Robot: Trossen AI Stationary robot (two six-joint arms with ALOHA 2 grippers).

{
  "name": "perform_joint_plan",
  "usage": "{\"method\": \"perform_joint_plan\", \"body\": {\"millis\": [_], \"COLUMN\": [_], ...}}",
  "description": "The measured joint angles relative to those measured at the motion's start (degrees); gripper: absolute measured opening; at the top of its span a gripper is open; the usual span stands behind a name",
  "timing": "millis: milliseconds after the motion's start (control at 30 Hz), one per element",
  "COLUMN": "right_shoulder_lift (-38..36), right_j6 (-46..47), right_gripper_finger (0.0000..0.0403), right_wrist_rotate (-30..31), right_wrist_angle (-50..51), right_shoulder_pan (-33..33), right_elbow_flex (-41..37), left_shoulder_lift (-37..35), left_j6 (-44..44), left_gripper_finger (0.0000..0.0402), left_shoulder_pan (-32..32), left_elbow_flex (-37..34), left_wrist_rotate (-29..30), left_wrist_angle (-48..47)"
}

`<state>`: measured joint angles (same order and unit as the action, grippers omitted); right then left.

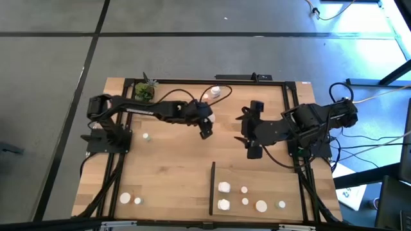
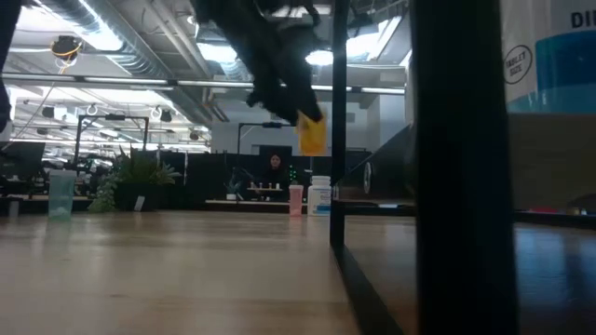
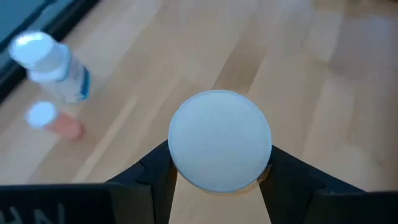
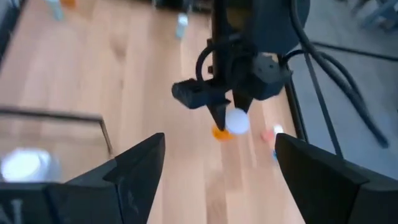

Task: Pick and place medicine bottles onto shelf by color
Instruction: Put the bottom center orange pill bottle on the shelf

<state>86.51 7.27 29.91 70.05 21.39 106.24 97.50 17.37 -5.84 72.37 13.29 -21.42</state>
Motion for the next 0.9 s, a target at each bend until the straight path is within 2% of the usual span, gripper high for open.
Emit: {"method": "perform_joint_plan", "body": {"millis": [167,400,767,900], "right_shoulder_lift": [-0.2,-0.2,-0.2,-0.2], "right_j6": [0.1,-0.3,-2.8,-3.0], "right_gripper_finger": [0.0306,0.0306,0.0306,0.0306], "right_wrist_rotate": [0.0,0.5,0.5,1.7], "right_wrist_angle": [5.3,5.3,3.3,2.7], "right_shoulder_pan": [-1.7,-4.3,-5.1,-5.1], "right_elbow_flex": [0.0,-0.3,-0.4,-0.4], "left_shoulder_lift": [4.5,9.7,12.3,12.7], "left_j6": [0.4,2.0,2.0,2.0], "left_gripper_finger": [0.0179,0.0179,0.0179,0.0179], "left_shoulder_pan": [-1.2,-0.2,1.4,1.8], "left_elbow_flex": [0.0,-0.1,-0.2,0.1], "left_wrist_rotate": [-0.4,-0.6,-0.5,1.6], "left_wrist_angle": [1.8,5.0,4.9,6.2]}}
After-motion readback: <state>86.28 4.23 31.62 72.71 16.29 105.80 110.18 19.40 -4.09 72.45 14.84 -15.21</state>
